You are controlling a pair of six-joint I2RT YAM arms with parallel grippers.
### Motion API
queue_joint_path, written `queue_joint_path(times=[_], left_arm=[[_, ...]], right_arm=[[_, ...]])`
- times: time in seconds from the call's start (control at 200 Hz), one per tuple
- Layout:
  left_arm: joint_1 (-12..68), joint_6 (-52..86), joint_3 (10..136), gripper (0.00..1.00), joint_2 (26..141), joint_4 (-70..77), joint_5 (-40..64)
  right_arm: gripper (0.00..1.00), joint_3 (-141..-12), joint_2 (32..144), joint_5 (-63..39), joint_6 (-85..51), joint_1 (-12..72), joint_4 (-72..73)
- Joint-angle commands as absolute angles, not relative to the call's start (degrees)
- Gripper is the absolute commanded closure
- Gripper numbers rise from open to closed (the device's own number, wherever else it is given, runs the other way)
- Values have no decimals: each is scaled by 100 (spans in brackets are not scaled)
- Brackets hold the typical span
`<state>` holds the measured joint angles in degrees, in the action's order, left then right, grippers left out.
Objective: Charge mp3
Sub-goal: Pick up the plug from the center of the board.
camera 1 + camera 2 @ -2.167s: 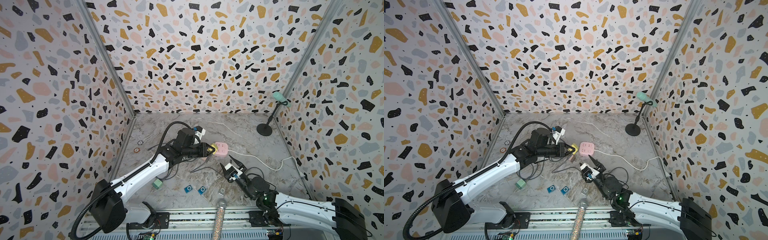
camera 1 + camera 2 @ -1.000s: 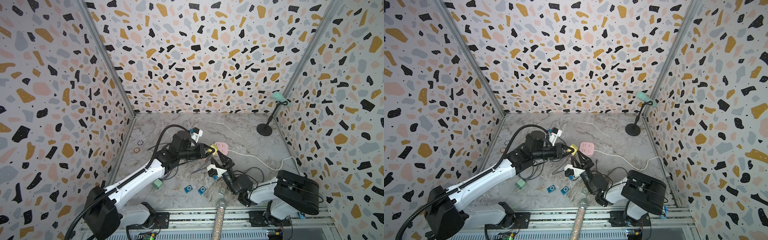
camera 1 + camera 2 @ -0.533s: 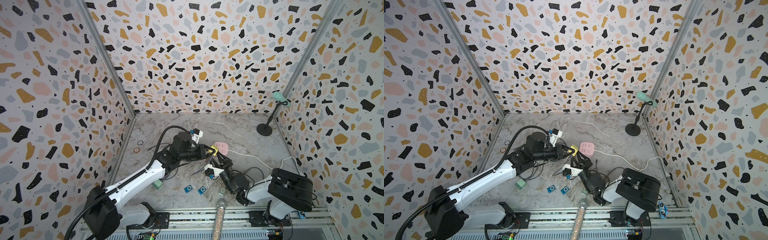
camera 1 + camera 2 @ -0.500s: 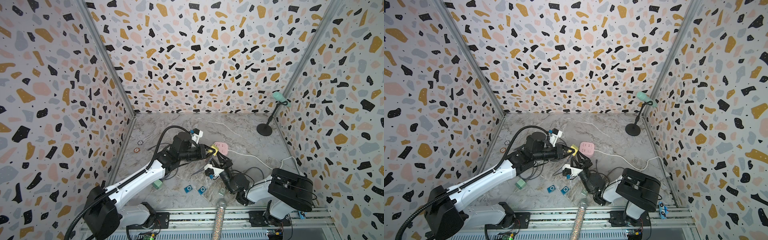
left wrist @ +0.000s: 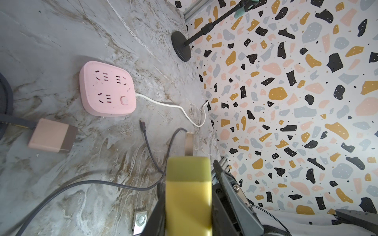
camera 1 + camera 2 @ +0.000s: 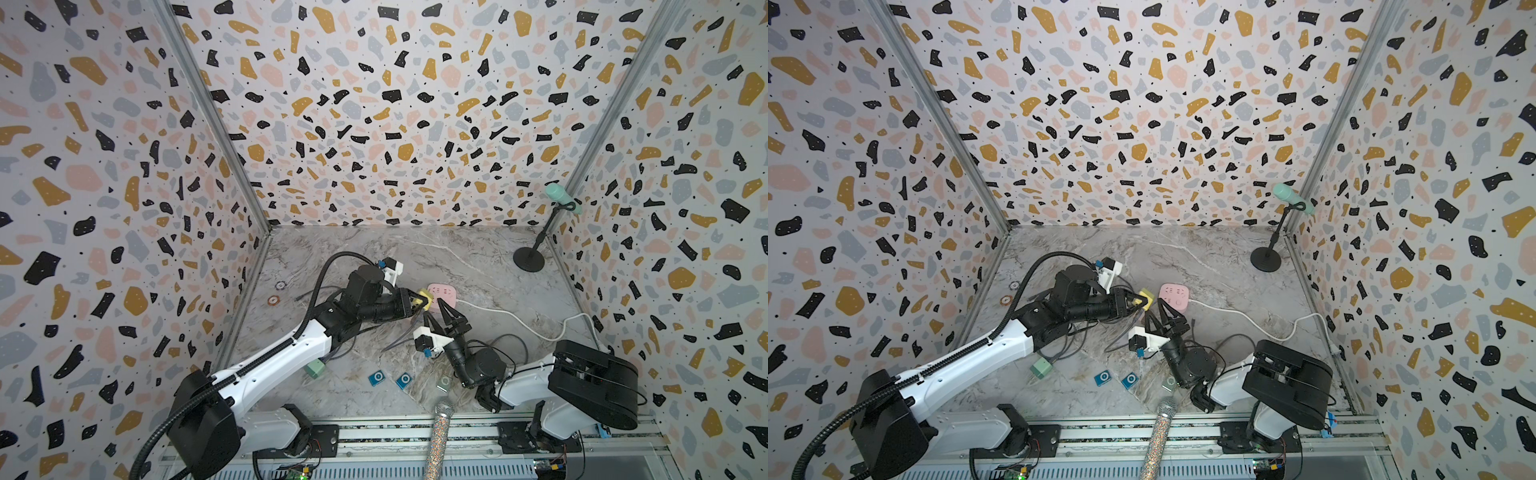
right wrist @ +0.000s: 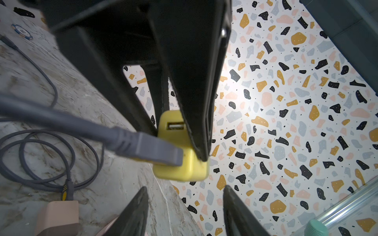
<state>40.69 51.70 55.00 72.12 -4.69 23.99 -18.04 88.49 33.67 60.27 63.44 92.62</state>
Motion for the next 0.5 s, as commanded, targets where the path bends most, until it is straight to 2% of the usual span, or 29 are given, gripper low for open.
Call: queue_joint_path(times=[0.0, 0.165, 0.225, 0.34, 0.416, 0.491], left_arm=[[4122, 5193, 5643, 86, 7214, -360, 2508], [4252, 5186, 5626, 85, 7298, -400, 2539], [4288, 5186, 5602, 85, 7354, -391, 2549], [4326, 5256, 5568, 85, 7409, -292, 2540], [4345, 5329, 5555, 85, 7418, -172, 2557], [4364, 5369, 5580, 85, 7418, -106, 2582]], right_arm=[[40, -2018, 9011, 3368, 6160, 6320, 10731], [37, -2142, 9135, 3350, 6061, 6320, 10732], [30, -2161, 9116, 3345, 6039, 6324, 10731], [29, -2158, 9045, 3329, 6047, 6298, 10734], [31, -2153, 9051, 3309, 6067, 6280, 10733], [40, -2158, 9106, 3313, 6097, 6277, 10731]])
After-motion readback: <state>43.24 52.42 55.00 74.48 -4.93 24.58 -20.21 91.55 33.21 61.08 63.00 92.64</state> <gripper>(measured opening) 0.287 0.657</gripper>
